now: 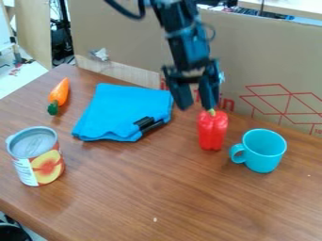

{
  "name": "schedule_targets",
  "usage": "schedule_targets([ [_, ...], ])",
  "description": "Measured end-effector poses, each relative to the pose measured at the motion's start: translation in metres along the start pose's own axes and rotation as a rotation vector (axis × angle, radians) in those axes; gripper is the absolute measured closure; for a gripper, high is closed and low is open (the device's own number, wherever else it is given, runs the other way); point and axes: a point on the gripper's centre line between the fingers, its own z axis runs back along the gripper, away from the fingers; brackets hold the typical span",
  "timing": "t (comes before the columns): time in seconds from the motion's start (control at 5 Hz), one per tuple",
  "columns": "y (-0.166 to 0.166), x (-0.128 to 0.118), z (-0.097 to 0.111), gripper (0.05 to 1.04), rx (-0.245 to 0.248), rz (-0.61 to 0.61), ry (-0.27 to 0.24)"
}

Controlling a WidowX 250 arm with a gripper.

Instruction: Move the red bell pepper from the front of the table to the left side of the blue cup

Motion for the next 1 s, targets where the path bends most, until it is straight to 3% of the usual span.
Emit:
schedule_targets([
  [0.2,0.002,-0.022,0.017,0.077,0.084,0.031,0.019],
  [0.4,0.009,-0.062,0.038,0.082,0.228,0.06,0.072],
  [0.6,0.03,-0.101,0.055,0.083,0.408,0.098,0.171],
  [0.8,0.07,-0.127,0.078,0.083,0.425,0.131,0.186],
  [1.0,0.09,-0.148,0.093,0.083,0.412,0.117,0.156],
])
